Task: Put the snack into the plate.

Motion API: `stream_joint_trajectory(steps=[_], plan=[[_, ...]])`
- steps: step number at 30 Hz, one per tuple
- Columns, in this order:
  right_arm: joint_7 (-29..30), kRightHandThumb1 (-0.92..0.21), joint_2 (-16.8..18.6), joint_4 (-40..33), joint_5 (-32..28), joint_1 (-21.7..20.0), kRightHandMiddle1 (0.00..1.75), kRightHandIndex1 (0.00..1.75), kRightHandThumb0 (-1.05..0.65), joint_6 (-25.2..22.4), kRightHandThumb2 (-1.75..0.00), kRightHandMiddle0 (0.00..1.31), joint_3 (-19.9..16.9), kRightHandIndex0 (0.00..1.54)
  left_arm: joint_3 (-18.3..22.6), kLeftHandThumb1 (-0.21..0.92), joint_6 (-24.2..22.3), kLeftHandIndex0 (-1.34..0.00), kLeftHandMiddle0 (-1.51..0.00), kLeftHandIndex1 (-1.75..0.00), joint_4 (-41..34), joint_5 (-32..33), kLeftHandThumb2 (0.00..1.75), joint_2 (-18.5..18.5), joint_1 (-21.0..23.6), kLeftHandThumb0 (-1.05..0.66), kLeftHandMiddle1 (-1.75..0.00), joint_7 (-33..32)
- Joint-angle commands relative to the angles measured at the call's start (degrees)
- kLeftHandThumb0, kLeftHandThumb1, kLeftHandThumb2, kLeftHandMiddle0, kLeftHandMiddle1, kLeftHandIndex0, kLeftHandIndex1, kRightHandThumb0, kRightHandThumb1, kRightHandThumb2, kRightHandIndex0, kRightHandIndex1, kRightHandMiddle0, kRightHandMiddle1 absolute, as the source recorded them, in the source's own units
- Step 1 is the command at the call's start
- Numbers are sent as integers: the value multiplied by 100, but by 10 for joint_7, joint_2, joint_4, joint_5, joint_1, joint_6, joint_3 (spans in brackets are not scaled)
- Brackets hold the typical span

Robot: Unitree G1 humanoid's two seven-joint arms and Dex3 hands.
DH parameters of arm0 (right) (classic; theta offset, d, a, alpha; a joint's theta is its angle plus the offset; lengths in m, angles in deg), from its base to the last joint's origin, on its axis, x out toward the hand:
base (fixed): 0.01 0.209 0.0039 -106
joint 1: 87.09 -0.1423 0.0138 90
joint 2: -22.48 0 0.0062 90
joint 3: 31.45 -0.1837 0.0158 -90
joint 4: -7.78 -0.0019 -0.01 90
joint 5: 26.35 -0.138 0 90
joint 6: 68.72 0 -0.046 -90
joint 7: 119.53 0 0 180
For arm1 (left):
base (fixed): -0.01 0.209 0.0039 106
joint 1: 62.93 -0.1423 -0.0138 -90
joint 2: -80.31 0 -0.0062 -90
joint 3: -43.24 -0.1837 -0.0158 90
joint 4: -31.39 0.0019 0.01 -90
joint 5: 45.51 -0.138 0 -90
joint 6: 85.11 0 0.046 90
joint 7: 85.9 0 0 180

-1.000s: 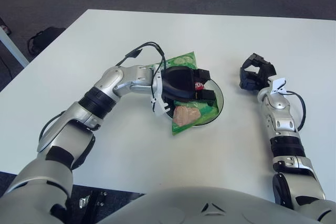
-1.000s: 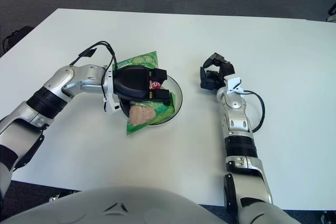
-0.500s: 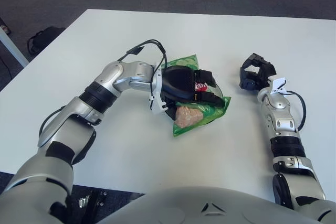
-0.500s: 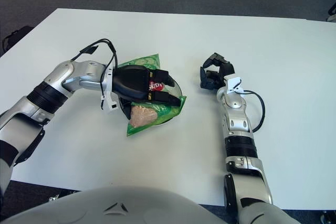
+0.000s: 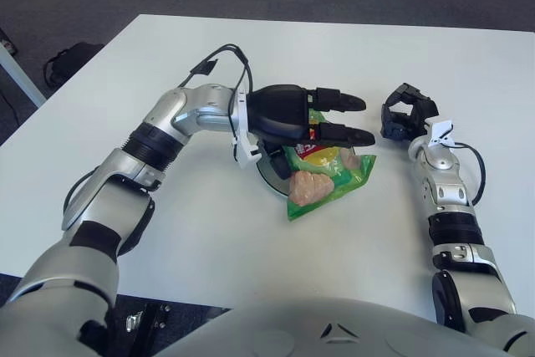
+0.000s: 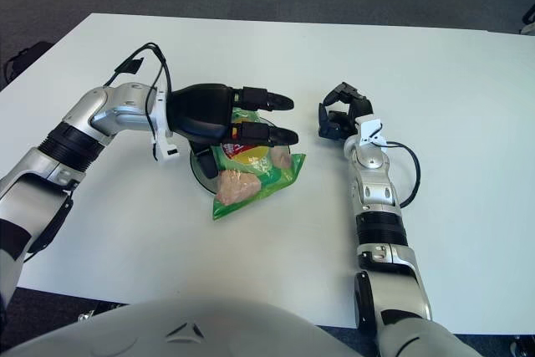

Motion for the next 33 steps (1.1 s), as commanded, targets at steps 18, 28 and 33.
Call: stream_joint_trajectory(steps=[18, 28, 33], plan=[[-38, -33, 4, 17, -1, 53, 175, 175, -48, -19, -130, 60, 8, 129, 23, 91, -240, 0, -3, 0, -55, 417, 39, 15, -35, -100, -7, 320], [-38, -34, 5, 0, 2, 59, 175, 175, -47, -32, -129, 59, 12, 129, 112, 86, -320, 0, -2, 0, -26, 542, 35, 62, -68, -100, -7, 414], [-35, -35, 7, -6, 2, 61, 175, 175, -47, -35, -128, 59, 12, 129, 157, 84, -340, 0, -5, 0, -1, 541, 34, 73, -73, -94, -9, 418]])
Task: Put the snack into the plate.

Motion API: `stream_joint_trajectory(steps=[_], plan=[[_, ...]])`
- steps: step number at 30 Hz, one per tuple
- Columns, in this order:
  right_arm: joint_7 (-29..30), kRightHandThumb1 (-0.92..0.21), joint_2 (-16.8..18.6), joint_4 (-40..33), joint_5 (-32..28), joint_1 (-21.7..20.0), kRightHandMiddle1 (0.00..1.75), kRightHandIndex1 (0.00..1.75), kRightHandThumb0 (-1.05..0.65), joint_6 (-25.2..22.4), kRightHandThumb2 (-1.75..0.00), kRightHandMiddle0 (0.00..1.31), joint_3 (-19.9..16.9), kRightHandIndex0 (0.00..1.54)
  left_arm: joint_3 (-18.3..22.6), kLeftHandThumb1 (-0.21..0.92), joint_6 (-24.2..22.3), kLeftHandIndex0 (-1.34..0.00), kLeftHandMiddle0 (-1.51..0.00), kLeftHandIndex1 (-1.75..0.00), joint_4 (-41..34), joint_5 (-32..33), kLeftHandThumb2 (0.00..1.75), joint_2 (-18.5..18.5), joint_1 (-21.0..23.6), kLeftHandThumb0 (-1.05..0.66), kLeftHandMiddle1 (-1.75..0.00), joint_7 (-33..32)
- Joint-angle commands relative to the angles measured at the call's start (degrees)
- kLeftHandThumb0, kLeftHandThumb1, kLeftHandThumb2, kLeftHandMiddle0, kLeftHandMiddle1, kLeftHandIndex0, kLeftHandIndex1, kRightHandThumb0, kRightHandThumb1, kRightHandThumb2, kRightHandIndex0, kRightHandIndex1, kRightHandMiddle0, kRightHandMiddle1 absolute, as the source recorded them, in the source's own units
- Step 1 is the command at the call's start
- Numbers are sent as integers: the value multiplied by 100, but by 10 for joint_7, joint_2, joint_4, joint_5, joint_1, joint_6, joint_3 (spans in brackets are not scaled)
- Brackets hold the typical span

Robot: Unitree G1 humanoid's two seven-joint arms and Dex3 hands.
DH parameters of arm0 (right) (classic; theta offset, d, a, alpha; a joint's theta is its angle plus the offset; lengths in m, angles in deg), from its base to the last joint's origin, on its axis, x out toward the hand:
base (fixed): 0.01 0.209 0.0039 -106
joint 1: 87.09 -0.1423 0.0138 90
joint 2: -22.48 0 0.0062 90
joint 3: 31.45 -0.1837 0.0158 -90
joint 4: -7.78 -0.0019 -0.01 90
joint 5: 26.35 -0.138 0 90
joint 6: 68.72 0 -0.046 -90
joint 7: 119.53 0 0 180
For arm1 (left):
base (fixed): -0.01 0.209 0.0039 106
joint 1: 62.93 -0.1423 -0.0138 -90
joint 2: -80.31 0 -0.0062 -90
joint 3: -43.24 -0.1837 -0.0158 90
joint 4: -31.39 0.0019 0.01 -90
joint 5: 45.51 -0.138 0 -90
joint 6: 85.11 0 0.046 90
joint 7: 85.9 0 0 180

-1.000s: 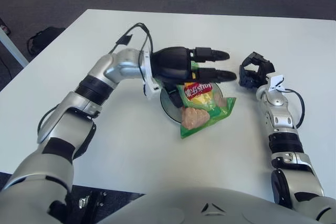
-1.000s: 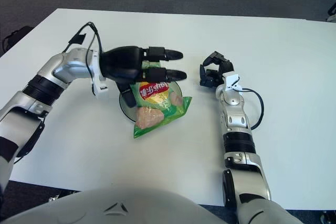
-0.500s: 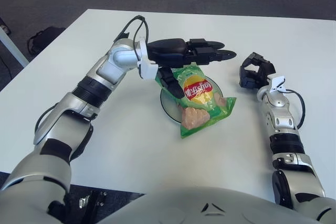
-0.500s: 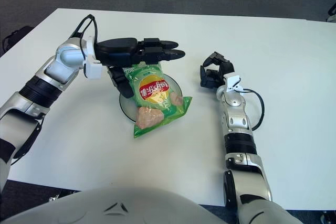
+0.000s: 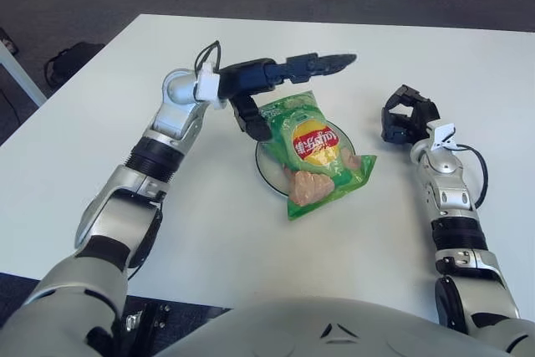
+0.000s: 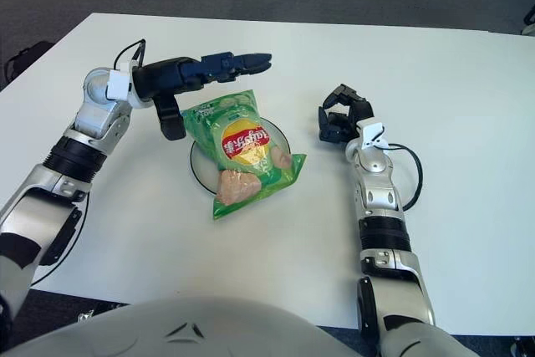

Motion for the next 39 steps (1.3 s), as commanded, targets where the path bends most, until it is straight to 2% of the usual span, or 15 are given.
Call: stream_joint_trajectory(steps=[1, 3, 5, 7, 11, 12, 14, 18, 20, 29, 32, 36, 39], plan=[[-7, -35, 11, 22, 7, 38, 175, 175, -47, -40, -128, 59, 13, 129, 35, 83, -20, 0, -6, 0, 13, 1, 34, 5, -7, -92, -9, 0], [-6, -35, 11, 21, 7, 38, 175, 175, -47, -41, -128, 59, 13, 129, 45, 82, -28, 0, -6, -1, 14, -2, 38, 10, -9, -91, -10, 2], [-7, -35, 11, 19, 7, 39, 175, 175, -47, -42, -128, 59, 13, 129, 76, 78, -41, 0, -7, -3, 36, 17, 44, -9, -54, -90, -12, 20], [-7, -35, 11, 17, 7, 39, 175, 175, -47, -44, -128, 59, 13, 129, 96, 77, -49, 0, -7, -7, 48, 23, 48, -17, -77, -89, -12, 29], [-9, -35, 9, 18, 6, 39, 175, 175, -47, -45, -128, 59, 13, 129, 120, 76, -65, 0, -6, -9, 99, 10, 51, -10, -71, -90, -12, 28], [-10, -35, 9, 19, 4, 39, 175, 175, -47, -44, -128, 59, 12, 129, 135, 76, -66, 0, -5, -9, 107, 12, 52, -8, -89, -90, -12, 15], [-12, -35, 9, 22, 2, 38, 175, 175, -47, -43, -128, 59, 10, 129, 164, 82, -72, 0, -3, -4, 108, 21, 47, -1, -125, -97, -12, -11], [-11, -35, 8, 24, 3, 37, 175, 175, -47, -42, -128, 59, 9, 129, 197, 88, -127, 0, -1, -1, 109, 51, 42, 17, -149, -102, -11, -22], [-10, -35, 10, 23, 5, 37, 175, 175, -47, -41, -128, 59, 9, 129, 212, 90, -140, 0, -2, 0, 105, 53, 42, 19, -169, -104, -12, -33], [-9, -35, 8, 16, 9, 37, 175, 175, -47, -47, -128, 59, 11, 129, 281, 92, -206, 0, -2, 0, 129, 78, 48, 29, -215, -105, -12, -51], [-9, -35, 6, 18, 11, 36, 175, 175, -47, -46, -128, 59, 12, 129, 300, 92, -214, 0, -3, 0, 135, 77, 45, 31, -226, -104, -13, -63], [-8, -35, 4, 18, 15, 36, 175, 175, -47, -50, -128, 59, 14, 129, 312, 90, -202, 0, -5, 0, 125, 51, 40, 44, -239, -98, -16, -120], [-8, -34, 3, 18, 15, 36, 175, 175, -47, -51, -128, 59, 15, 129, 315, 89, -194, 0, -4, 0, 109, 35, 38, 58, -253, -94, -27, -152]])
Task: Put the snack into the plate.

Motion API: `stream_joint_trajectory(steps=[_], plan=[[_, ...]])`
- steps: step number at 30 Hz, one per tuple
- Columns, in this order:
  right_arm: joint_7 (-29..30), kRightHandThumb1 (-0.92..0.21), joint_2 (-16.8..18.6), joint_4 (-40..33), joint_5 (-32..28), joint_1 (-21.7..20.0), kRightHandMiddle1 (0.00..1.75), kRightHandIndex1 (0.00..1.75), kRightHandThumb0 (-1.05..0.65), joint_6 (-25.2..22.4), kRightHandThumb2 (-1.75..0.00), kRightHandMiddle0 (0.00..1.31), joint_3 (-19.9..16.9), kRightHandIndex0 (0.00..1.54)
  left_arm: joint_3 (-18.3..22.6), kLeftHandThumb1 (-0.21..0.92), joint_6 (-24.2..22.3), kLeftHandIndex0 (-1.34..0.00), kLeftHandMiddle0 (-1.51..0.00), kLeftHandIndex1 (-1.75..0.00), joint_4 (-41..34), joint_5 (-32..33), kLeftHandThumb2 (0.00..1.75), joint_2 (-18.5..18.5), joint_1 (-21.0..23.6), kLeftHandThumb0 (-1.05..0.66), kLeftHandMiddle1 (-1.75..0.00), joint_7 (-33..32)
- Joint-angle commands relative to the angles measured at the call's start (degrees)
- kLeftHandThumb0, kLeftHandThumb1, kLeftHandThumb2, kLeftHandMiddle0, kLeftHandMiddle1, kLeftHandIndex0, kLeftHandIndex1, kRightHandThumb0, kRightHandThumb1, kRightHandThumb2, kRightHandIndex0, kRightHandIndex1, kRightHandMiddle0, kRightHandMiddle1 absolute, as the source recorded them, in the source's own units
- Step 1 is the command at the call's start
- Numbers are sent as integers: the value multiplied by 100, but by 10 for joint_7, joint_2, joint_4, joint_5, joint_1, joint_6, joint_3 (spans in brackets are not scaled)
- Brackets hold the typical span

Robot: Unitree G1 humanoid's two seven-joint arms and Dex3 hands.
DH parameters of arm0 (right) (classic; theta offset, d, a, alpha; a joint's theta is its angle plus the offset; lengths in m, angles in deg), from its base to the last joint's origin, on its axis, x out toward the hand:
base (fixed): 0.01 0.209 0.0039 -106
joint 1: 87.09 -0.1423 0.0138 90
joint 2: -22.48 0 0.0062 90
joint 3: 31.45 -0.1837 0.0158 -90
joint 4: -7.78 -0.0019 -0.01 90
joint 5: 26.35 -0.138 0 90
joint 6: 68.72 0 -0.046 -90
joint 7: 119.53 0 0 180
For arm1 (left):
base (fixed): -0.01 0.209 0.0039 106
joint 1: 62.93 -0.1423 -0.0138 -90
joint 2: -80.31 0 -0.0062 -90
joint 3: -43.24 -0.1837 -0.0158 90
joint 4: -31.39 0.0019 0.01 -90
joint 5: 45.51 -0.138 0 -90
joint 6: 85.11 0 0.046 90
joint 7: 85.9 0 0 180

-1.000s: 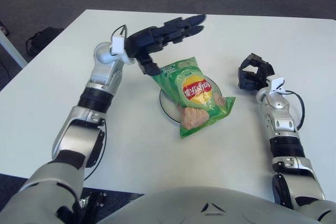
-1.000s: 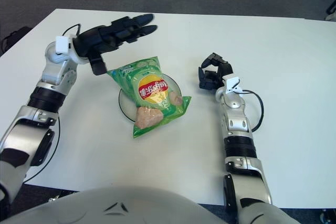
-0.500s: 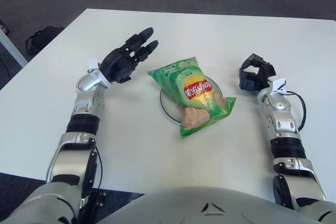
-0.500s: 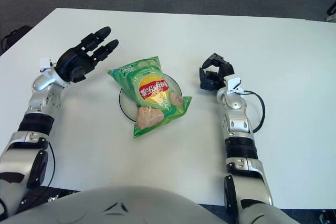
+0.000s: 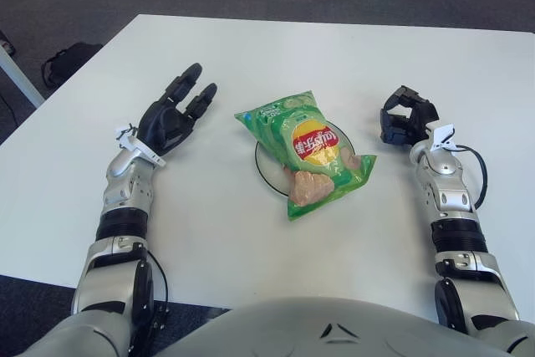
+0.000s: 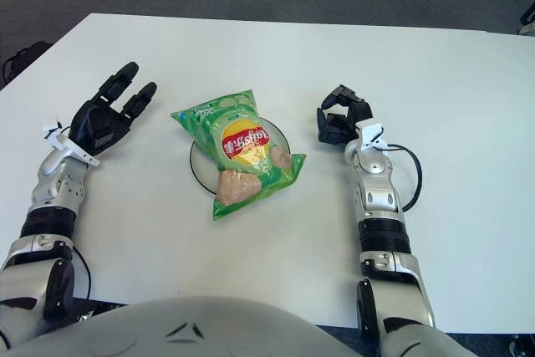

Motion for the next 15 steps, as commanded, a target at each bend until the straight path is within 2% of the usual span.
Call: stream_joint_trajectory(steps=[1, 4, 5, 7, 8, 9, 10, 11, 14, 15], plan=[[-5, -34, 4, 27, 13, 33, 175, 175, -47, -44, -128, 59, 13, 129, 5, 90, 16, 0, -4, -5, -21, -21, 37, 26, -27, -94, -39, -43], [-6, -34, 4, 27, 13, 34, 175, 175, -47, -42, -128, 59, 14, 129, 3, 91, 53, 0, -10, -20, 0, -52, 41, 52, -41, -94, -61, -87], [-6, -34, 4, 27, 13, 34, 175, 175, -47, -41, -129, 59, 15, 129, 3, 92, 61, 0, -15, -34, 9, -60, 46, 56, -40, -94, -72, -97], [-6, -34, 4, 27, 13, 33, 175, 175, -47, -42, -128, 59, 15, 129, 3, 92, 71, 0, -20, -48, 21, -72, 50, 59, -39, -93, -81, -111], [-5, -34, 4, 26, 13, 34, 175, 175, -47, -42, -128, 59, 15, 129, 3, 92, 78, 0, -23, -60, 32, -82, 53, 60, -37, -93, -87, -123], [-6, -34, 3, 25, 13, 34, 175, 175, -47, -43, -128, 59, 15, 129, 4, 92, 87, 0, -25, -67, 49, -96, 55, 63, -33, -92, -92, -149], [-7, -35, 3, 25, 13, 34, 175, 175, -47, -43, -128, 59, 15, 129, 5, 92, 94, 0, -29, -88, 62, -107, 59, 65, -30, -90, -104, -168], [-7, -35, 2, 24, 13, 35, 175, 175, -47, -43, -128, 59, 15, 129, 6, 92, 98, 0, -31, -102, 69, -114, 62, 67, -29, -89, -113, -179], [-8, -35, 1, 25, 13, 36, 175, 175, -47, -41, -128, 59, 15, 129, 10, 92, 108, -3, -35, -128, 93, -137, 67, 72, -21, -84, -132, -222], [-8, -35, 1, 25, 13, 36, 175, 175, -47, -41, -128, 59, 16, 129, 11, 92, 108, -3, -36, -132, 98, -144, 67, 73, -19, -83, -134, -236]])
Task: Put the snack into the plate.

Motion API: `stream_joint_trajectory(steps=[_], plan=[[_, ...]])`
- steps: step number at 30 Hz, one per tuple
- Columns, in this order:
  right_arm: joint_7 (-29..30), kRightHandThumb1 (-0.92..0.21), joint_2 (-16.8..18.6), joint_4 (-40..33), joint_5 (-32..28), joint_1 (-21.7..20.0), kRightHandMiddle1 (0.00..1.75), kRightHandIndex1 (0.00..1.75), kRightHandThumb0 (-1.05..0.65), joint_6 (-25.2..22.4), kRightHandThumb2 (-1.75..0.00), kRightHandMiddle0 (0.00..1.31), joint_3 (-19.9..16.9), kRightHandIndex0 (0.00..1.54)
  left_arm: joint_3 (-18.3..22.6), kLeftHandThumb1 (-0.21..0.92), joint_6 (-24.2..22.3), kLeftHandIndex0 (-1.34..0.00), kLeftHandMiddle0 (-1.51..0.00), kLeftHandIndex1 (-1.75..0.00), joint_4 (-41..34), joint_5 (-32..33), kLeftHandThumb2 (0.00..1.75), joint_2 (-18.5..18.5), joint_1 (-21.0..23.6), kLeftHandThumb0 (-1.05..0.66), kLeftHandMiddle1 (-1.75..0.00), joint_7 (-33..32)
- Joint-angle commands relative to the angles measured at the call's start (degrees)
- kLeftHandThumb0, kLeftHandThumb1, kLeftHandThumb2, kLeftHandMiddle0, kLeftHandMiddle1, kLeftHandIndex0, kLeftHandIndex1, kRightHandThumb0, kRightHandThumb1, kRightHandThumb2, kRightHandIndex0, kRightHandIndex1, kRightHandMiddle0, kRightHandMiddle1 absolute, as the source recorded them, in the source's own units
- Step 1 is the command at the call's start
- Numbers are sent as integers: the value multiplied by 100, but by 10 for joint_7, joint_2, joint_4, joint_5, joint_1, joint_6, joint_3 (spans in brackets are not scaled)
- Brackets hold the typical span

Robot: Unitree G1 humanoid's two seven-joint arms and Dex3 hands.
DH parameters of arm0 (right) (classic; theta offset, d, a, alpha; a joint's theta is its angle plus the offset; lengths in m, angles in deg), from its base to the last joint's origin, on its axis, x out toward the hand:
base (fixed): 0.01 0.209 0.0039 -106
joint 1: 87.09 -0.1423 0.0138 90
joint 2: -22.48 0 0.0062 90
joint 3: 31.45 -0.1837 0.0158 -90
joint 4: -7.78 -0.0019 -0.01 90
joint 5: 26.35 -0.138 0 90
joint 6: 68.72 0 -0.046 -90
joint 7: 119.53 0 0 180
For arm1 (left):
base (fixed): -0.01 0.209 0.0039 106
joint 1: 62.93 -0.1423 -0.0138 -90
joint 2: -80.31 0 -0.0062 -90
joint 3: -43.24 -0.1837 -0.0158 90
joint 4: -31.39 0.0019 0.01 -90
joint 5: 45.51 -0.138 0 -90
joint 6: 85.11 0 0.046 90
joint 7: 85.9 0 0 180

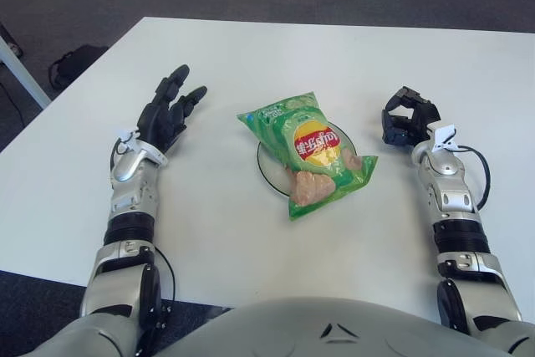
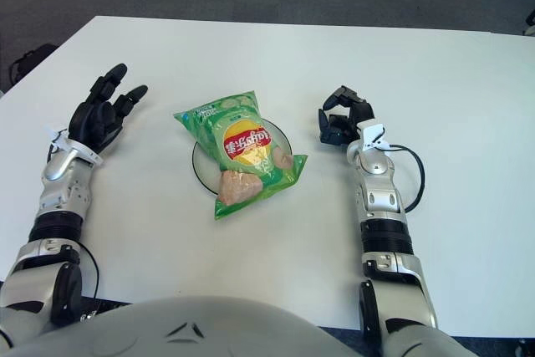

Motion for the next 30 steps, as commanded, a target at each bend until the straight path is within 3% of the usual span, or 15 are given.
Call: stream_joint_trajectory(steps=[1, 4, 7, 10, 14, 19, 30], plan=[[-8, -35, 7, 26, 12, 32, 175, 175, -47, -39, -128, 59, 16, 129, 1, 91, 13, -7, -40, -138, 53, -18, 68, 36, -28, -78, -139, -48], [-8, -35, 6, 27, 13, 31, 175, 175, -47, -40, -128, 59, 16, 129, -1, 88, 14, -13, -45, -149, 55, -30, 73, 39, -27, -70, -148, -69], [-8, -35, 5, 28, 13, 30, 175, 175, -47, -40, -128, 59, 16, 129, -3, 80, 15, -24, -50, -166, 55, -38, 74, 41, -27, -48, -154, -82], [-8, -35, 5, 30, 13, 30, 175, 175, -47, -41, -128, 59, 17, 128, -8, 72, 13, -30, -53, -172, 49, -47, 81, 45, -30, -42, -158, -96], [-7, -34, 7, 35, 12, 27, 175, 175, -47, -38, -128, 59, 16, 128, -25, 61, 6, -39, -59, -174, 45, -72, 95, 55, -43, -41, -168, -116], [-3, -34, 11, 36, 9, 24, 175, 175, -47, -40, -128, 59, 14, 128, -51, 49, -11, -48, -77, -175, 39, -96, 110, 52, -56, -43, -174, -113], [1, -35, 11, 38, 11, 25, 175, 175, -47, -33, -128, 59, 16, 128, -93, 41, 0, -54, -101, -175, 35, -127, 121, 38, -65, -45, -175, -96]])
